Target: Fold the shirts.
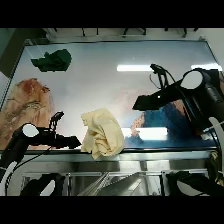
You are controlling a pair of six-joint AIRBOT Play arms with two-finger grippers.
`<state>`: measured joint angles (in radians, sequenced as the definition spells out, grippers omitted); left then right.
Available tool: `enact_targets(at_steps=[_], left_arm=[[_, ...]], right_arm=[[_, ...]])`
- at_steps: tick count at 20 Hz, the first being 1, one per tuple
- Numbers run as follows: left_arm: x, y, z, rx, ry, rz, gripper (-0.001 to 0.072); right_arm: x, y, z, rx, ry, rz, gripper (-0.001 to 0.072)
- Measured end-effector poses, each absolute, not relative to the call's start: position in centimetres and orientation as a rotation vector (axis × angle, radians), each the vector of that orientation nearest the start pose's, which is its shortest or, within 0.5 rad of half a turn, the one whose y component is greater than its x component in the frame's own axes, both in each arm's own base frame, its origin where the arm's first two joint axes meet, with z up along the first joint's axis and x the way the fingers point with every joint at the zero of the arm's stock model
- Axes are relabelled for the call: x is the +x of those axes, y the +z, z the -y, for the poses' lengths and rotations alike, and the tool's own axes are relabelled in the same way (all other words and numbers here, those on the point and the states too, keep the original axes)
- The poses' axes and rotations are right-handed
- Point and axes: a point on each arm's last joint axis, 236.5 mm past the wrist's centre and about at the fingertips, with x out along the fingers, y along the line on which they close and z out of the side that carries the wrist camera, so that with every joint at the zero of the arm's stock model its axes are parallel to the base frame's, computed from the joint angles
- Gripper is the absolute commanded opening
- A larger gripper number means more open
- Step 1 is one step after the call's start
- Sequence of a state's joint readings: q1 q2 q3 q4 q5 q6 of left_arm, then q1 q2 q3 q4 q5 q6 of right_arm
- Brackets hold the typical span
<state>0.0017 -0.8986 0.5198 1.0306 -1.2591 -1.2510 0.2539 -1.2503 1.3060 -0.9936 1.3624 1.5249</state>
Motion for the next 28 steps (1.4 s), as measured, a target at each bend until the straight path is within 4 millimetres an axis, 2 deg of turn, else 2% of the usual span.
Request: enact_targets(at_steps=[5, 8, 9, 11, 12, 15, 17, 21, 24, 25, 26, 28], left_arm=[[18.6, -9.4, 11.9, -0.423, -0.506, -1.602, 0.0670], [18.5, -10.4, 13.6, -0.544, -0.550, -1.643, 0.0668], [18.6, -10.6, 14.1, -0.581, -0.561, -1.649, 0.0603], [18.9, -11.5, 14.7, -0.627, -0.571, -1.653, 0.0192], [19.1, -12.1, 14.8, -0.636, -0.571, -1.651, 0.0017], [19.7, -12.2, 15.5, -0.671, -0.606, -1.627, 0.0014], [20.7, -11.8, 15.2, -0.632, -0.616, -1.584, 0.0014], [22.5, -7.9, 14.3, -0.563, -0.653, -1.483, 0.0014], [22.6, -5.5, 13.4, -0.507, -0.644, -1.420, 0.0014], [22.4, -5.1, 13.1, -0.496, -0.628, -1.407, 0.0014], [21.8, -4.7, 13.0, -0.485, -0.626, -1.403, 0.0014], [20.8, -4.4, 12.8, -0.467, -0.609, -1.390, 0.0014]], right_arm=[[31.6, 9.3, -24.6, 0.272, 0.723, -1.317, 0.0522], [31.3, 9.9, -25.2, 0.279, 0.744, -1.302, 0.0522], [31.3, 10.1, -25.4, 0.280, 0.749, -1.296, 0.0522], [31.2, 10.6, -25.5, 0.283, 0.755, -1.282, 0.0522], [31.1, 10.8, -25.5, 0.284, 0.757, -1.278, 0.0522], [31.0, 11.1, -25.6, 0.285, 0.763, -1.271, 0.0522], [31.0, 11.1, -25.6, 0.285, 0.762, -1.270, 0.0522], [31.2, 10.5, -26.5, 0.326, 0.779, -1.293, 0.0524], [31.3, 8.7, -28.6, 0.374, 0.817, -1.350, 0.0540], [31.1, 7.8, -29.6, 0.378, 0.837, -1.373, 0.0616], [30.8, 6.9, -30.7, 0.379, 0.855, -1.391, 0.0648], [30.7, 4.8, -32.9, 0.374, 0.873, -1.417, 0.0648]])
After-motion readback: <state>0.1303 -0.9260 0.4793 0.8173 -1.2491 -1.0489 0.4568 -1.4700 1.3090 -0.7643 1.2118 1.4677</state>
